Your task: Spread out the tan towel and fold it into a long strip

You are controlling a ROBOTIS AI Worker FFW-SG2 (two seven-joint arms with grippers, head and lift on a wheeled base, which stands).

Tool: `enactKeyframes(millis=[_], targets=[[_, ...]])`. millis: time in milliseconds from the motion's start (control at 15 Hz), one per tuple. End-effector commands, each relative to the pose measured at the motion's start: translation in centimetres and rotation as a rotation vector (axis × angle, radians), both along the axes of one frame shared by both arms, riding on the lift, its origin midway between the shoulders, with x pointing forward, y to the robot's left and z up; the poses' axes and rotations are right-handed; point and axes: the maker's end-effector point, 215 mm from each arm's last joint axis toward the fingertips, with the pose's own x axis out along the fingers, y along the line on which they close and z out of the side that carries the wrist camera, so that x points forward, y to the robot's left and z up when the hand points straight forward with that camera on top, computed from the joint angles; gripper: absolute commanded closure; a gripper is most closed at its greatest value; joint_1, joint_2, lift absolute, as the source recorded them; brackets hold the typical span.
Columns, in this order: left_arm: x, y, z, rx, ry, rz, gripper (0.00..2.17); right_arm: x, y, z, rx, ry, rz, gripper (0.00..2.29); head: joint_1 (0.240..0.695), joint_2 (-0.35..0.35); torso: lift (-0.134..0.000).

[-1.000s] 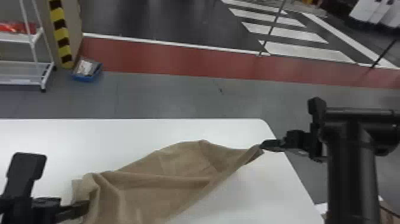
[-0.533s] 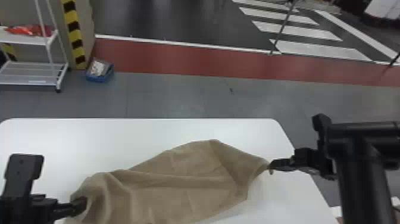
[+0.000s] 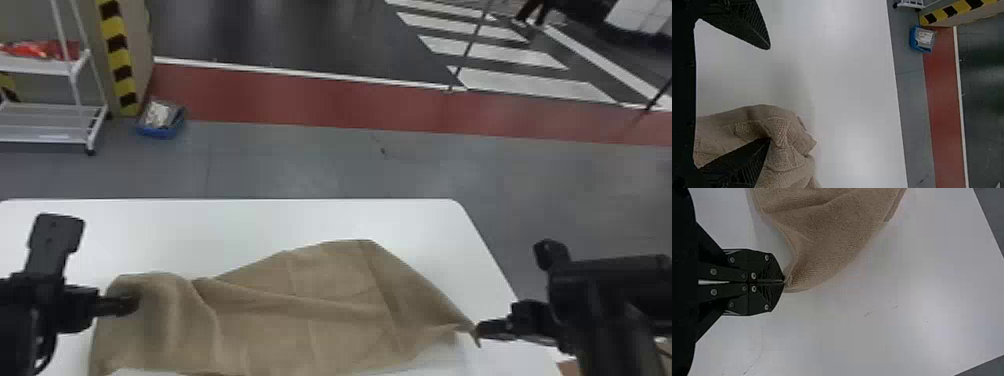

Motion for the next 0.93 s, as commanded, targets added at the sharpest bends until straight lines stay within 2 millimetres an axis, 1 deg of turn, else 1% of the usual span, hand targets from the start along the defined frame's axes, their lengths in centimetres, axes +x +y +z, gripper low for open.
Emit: enactKeyframes(millis=[0,67,133,200,267,333,400,467,600,667,733,800,867], targets=[[1.0,0.4,-0.9,0.048,0.059,-0.022,0.05,-1.2,-0.7,-0.5,-0.012,0.004,0.008,1.78,0.695,-0.279,0.0],[0.8,0.8,-2.3,0.097,0.104,-0.034,0.05,-1.4,-0.8,-0.7,-0.023,0.0,0.022,1.78,0.695,-0.281,0.0],[1.1,1.4,-2.9,0.139,0.115,-0.029,0.05,-1.8,-0.8,-0.8,-0.024,0.003,0.022,1.78,0.695,-0.284,0.0],[1.6,1.7,-3.2,0.152,0.112,-0.028,0.05,-2.0,-0.7,-0.8,-0.019,0.005,0.025,1.78,0.695,-0.282,0.0],[1.8,1.9,-3.0,0.145,0.097,-0.022,0.05,-2.1,-0.9,-0.7,-0.018,-0.001,0.019,1.78,0.695,-0.277,0.0],[1.1,2.6,-3.4,0.138,0.103,-0.006,0.05,-2.1,-1.0,-0.6,-0.018,-0.003,0.017,1.78,0.695,-0.272,0.0],[0.8,3.0,-3.1,0.129,0.094,0.001,0.05,-2.1,-1.0,-0.6,-0.018,-0.004,0.016,1.78,0.695,-0.27,0.0],[0.2,3.9,-2.7,0.106,0.095,0.02,0.05,-2.1,-1.1,-0.6,-0.02,-0.005,0.016,1.78,0.695,-0.268,0.0],[-0.1,5.9,-1.5,0.084,0.062,0.063,0.05,-1.9,-1.0,-0.5,-0.02,-0.009,0.022,1.78,0.695,-0.261,0.0],[-0.2,7.3,-0.8,0.09,0.031,0.085,0.05,-1.8,-0.7,-0.5,-0.018,-0.009,0.026,1.78,0.695,-0.254,0.0],[-0.5,8.1,-0.7,0.098,0.015,0.092,0.06,-1.7,-0.6,-0.6,-0.015,-0.008,0.025,1.78,0.695,-0.242,0.0],[-1.0,8.5,0.1,0.115,-0.028,0.068,0.12,-1.7,-0.5,-0.6,-0.015,-0.008,0.027,1.78,0.695,-0.231,0.0],[-1.9,8.5,0.9,0.13,-0.077,0.027,0.2,-1.7,-0.8,-0.4,-0.017,-0.01,0.022,1.78,0.695,-0.216,0.0]])
